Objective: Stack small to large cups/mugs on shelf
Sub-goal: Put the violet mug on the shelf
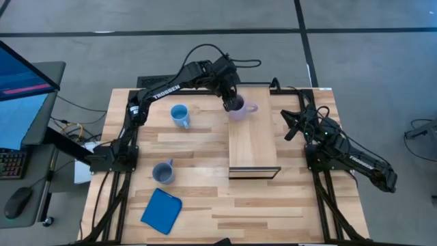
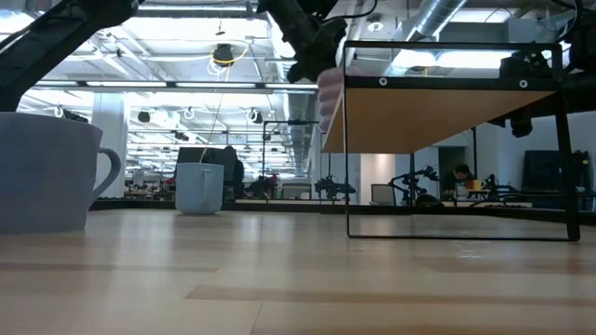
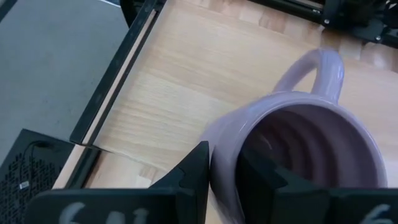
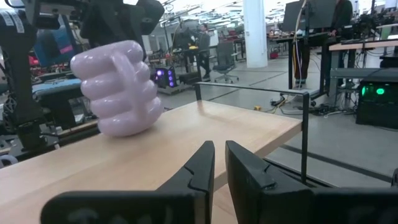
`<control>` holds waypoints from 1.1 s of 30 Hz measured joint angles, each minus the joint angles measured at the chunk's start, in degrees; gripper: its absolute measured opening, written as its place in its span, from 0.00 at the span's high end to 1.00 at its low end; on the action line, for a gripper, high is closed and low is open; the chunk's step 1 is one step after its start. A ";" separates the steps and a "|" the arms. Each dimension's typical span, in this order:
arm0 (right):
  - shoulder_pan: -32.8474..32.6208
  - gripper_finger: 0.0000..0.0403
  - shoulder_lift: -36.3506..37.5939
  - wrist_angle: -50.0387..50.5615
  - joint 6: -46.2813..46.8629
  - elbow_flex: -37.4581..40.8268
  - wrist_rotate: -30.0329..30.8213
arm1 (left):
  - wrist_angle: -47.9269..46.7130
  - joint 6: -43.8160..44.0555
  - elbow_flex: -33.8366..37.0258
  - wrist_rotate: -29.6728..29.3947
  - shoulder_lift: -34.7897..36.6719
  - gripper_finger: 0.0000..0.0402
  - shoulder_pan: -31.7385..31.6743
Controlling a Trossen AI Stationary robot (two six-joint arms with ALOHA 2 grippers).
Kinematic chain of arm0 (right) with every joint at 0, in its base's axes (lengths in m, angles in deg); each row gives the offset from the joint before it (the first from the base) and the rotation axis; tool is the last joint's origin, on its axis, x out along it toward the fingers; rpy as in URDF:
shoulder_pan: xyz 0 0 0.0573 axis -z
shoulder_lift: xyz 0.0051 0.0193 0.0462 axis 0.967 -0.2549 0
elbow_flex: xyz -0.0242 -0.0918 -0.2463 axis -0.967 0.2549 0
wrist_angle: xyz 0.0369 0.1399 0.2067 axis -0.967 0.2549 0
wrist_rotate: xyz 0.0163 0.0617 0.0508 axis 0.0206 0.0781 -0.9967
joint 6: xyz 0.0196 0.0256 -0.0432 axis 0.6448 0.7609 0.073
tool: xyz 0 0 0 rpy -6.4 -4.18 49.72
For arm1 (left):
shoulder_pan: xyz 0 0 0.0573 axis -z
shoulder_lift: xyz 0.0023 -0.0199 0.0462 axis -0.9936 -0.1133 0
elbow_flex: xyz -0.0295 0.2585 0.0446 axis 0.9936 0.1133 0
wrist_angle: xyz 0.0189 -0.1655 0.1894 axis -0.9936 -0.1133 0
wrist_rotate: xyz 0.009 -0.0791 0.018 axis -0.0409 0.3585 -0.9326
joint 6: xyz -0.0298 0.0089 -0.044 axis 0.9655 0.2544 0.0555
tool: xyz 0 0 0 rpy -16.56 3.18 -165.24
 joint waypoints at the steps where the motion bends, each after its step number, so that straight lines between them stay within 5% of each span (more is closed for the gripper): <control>1: 0.00 0.84 0.00 0.01 0.00 0.00 0.00 | -0.02 -0.02 0.00 0.12 0.00 0.85 0.00; 33: 0.00 0.84 0.00 0.01 0.02 0.00 0.00 | 4.49 1.38 0.02 0.89 -0.11 0.85 0.07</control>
